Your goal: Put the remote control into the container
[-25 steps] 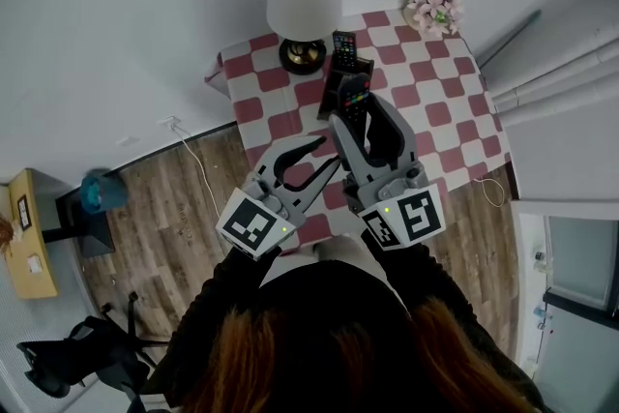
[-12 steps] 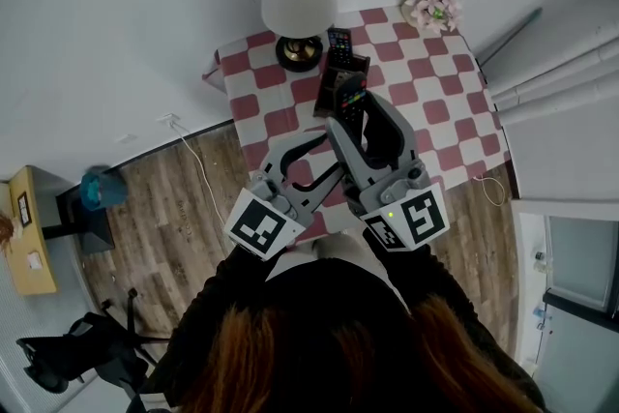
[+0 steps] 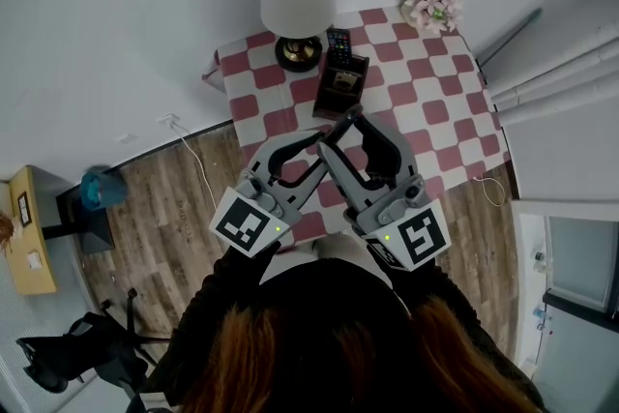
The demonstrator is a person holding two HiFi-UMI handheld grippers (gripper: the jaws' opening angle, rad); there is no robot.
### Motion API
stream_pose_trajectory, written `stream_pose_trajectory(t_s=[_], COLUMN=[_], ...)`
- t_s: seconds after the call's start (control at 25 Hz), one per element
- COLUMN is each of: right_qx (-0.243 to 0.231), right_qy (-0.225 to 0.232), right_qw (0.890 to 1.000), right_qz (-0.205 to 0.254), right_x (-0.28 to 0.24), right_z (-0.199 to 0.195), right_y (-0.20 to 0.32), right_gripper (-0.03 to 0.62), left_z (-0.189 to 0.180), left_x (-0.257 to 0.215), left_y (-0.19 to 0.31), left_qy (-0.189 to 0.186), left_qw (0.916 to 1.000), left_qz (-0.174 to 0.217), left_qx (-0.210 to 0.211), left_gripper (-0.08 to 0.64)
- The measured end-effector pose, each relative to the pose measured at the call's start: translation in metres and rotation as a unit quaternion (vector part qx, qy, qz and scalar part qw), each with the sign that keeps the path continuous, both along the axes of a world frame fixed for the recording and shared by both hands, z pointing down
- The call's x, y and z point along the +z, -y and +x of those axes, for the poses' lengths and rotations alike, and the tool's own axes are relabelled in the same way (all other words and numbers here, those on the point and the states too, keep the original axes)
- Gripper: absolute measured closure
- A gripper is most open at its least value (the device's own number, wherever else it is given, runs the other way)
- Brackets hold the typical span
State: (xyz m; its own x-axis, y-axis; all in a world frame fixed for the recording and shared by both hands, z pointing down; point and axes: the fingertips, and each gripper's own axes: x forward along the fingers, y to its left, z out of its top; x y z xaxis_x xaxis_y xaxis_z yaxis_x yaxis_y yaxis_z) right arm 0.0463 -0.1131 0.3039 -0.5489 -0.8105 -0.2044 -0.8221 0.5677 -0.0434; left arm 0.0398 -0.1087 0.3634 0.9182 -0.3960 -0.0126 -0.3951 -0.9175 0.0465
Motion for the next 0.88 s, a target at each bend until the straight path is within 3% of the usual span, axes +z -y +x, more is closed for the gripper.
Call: stream_pose_trajectory(t_s=[0.28, 0.6, 0.84, 0.88], right_qx=[-0.056, -0.113, -0.239, -0.25], right_qy=[-0.02, -0.037, -0.086, -0.091], right_qw=[0.998, 0.993, 0.967, 0.963], right_qz=[0.005, 0.011, 0.03, 0.031], right_x=[-0.007, -0.019, -0.024, -0.025], right_z=[0.002, 0.017, 0.003, 0.001], right_y=[-0.009, -0.017, -0.042, -0.045], right_gripper=[0.385, 0.385, 0.39, 0.43], left_z=[-0.001, -0.002, 0.002, 0.003], left_x=[-0.004, -0.002, 0.001, 0.002], left_y=[-0.006, -0.021, -0.042, -0.044], left_qy=[-0.033, -0.034, -0.025, -0.022], left_qw=[0.9986, 0.9966, 0.9911, 0.9906], left_qz=[-0.014, -0.006, -0.001, -0.001], left_qx=[0.039, 0.075, 0.131, 0.135], left_gripper=[0.456, 0.463, 0.463, 0.463])
